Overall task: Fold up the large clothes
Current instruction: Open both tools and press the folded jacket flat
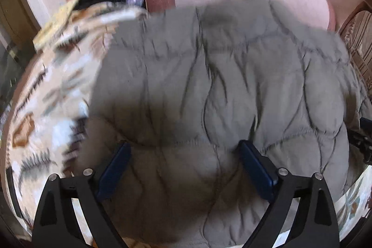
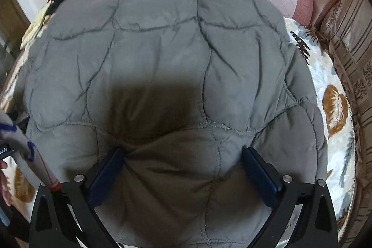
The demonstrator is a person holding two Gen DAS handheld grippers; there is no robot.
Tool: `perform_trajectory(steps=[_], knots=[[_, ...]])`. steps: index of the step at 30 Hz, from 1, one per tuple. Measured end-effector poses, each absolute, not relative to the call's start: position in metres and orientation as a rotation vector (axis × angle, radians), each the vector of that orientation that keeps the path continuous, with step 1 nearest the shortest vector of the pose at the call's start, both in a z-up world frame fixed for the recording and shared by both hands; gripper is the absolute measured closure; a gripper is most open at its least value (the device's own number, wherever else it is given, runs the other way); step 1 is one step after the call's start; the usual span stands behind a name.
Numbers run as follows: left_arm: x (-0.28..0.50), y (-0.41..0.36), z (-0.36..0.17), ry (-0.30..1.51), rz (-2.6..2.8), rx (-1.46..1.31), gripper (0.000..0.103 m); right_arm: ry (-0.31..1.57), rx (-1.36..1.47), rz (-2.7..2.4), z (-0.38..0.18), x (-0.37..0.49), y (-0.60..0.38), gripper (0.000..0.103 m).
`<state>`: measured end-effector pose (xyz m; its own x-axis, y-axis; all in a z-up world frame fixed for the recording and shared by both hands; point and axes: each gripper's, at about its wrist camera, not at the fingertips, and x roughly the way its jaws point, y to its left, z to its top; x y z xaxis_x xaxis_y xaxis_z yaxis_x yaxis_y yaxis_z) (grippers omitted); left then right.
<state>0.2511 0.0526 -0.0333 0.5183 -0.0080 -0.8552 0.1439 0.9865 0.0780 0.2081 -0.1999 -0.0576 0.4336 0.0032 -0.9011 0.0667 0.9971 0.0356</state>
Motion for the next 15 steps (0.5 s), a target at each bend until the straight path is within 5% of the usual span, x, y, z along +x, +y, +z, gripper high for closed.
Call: perform_trajectory(steps=[15], knots=[[0.267,0.076,-0.041,1.049,-0.073,0.068,0.003,1.080,0.106,-0.076,-0.046,0.213,-0.211,0.000]])
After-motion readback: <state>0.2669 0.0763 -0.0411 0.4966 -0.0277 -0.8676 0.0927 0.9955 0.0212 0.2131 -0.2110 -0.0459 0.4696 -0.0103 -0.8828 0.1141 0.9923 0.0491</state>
